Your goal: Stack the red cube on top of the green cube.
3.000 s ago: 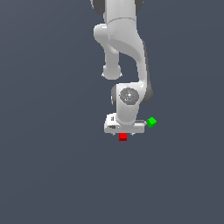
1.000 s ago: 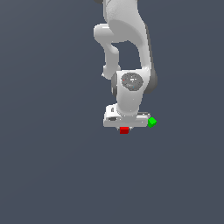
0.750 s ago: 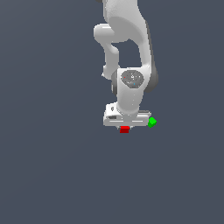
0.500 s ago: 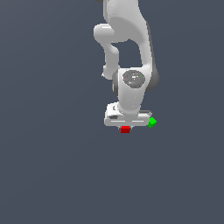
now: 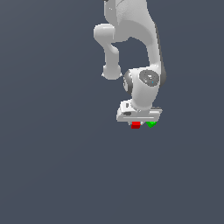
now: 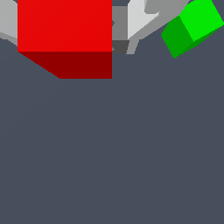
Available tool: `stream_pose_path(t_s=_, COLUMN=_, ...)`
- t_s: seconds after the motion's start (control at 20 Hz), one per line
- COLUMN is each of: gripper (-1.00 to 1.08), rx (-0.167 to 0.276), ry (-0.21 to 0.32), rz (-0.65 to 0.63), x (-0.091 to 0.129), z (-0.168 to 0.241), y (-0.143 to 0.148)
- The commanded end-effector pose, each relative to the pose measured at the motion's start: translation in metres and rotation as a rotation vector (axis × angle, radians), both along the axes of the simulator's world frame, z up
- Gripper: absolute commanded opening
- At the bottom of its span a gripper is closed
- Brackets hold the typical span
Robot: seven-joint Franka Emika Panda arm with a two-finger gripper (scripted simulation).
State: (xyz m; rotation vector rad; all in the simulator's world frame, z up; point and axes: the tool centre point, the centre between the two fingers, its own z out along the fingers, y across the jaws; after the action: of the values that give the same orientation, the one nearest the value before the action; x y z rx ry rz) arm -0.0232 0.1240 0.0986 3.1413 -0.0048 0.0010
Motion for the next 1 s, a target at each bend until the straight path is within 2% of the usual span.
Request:
stream_pose_path(t_s=0.0, gripper=-1.00, rx=0.001, ry=0.000, rz=0.002, x=-0.013, z=-0.007, y=0.025)
stream_pose_path(t_s=0.45, gripper=-1.00, rx=0.001, ry=0.001, rz=0.001, x=-0.051, z=-0.030, y=0.097)
stream_pose_path(t_s=0.65, gripper=-1.00, rx=0.001, ry=0.001, rz=0.001, x=-0.058, z=-0.035, y=0.113)
stream_pose_path(t_s=0.9, gripper=-1.00, rx=0.000, ry=0.001, rz=0.001, x=-0.060, z=-0.037, y=0.119)
stream_pose_path(t_s=0.95, gripper=1.00, rx=0.000, ry=0.001, rz=0.001, x=-0.060, z=-0.037, y=0.119)
